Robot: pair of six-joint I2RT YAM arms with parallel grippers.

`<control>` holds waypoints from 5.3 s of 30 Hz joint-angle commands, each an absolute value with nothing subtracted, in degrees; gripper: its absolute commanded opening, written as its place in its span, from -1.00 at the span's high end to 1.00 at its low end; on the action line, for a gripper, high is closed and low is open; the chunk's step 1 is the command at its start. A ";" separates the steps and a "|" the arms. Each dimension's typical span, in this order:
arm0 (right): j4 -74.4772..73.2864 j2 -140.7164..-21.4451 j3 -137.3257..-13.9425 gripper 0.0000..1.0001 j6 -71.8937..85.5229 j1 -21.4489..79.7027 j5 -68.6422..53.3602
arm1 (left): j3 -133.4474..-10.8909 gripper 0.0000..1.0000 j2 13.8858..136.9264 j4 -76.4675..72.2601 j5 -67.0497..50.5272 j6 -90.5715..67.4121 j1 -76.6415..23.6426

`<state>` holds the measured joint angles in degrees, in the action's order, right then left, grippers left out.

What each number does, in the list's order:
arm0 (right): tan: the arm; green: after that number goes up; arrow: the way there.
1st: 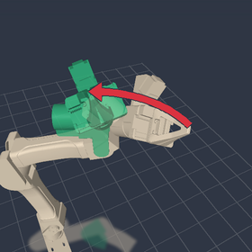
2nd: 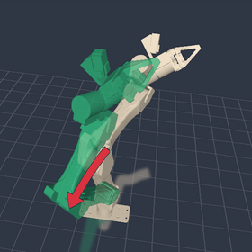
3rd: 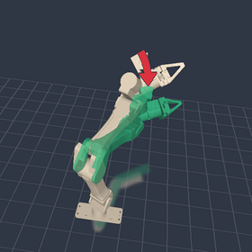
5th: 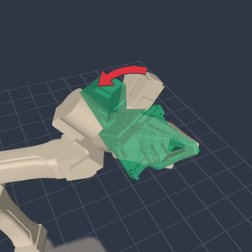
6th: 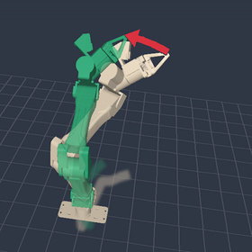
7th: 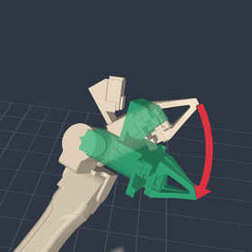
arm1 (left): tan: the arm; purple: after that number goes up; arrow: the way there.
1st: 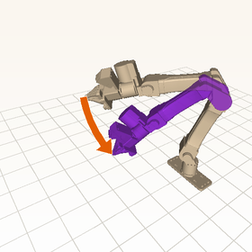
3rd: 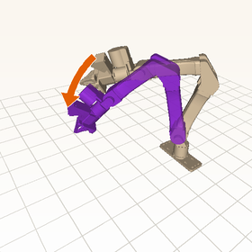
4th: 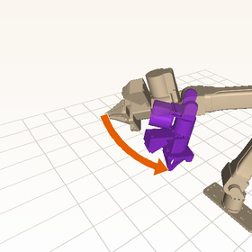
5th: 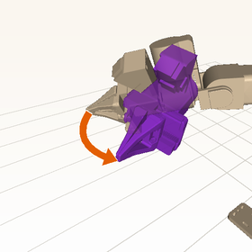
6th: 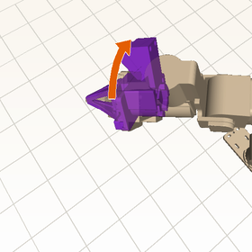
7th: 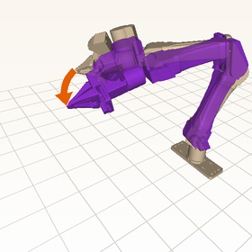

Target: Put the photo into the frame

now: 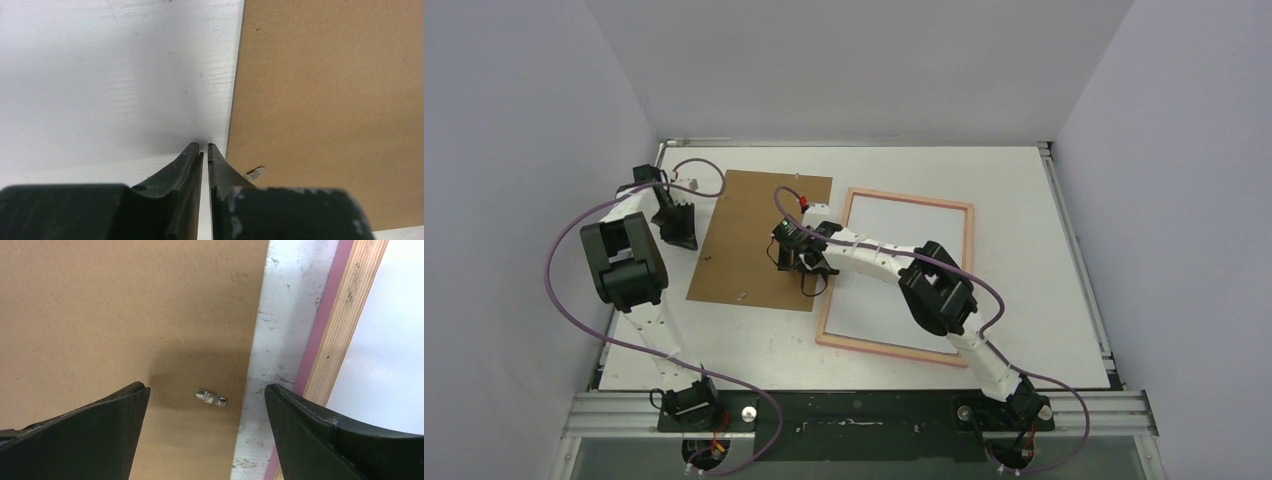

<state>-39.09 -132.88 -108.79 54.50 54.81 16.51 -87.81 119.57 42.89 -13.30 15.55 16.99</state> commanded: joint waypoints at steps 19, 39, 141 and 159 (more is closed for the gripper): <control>-43.18 -134.20 -112.55 -0.80 52.66 52.18 19.75 | -90.42 0.78 121.63 40.17 -8.48 14.62 15.82; -40.15 -140.95 -117.78 -0.80 53.40 50.39 16.57 | -92.86 0.78 124.66 38.00 -7.48 9.85 11.38; -17.45 -101.47 -84.16 -0.79 68.45 49.31 2.94 | -74.62 0.81 116.42 41.39 -23.90 3.91 -8.61; -15.74 -97.33 -71.50 -0.80 66.18 42.67 -1.78 | -73.00 0.81 114.60 43.25 -22.79 6.61 -9.06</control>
<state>-29.32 -100.71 -71.94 64.99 42.52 4.34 -76.20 112.95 31.77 -13.13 8.36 -5.43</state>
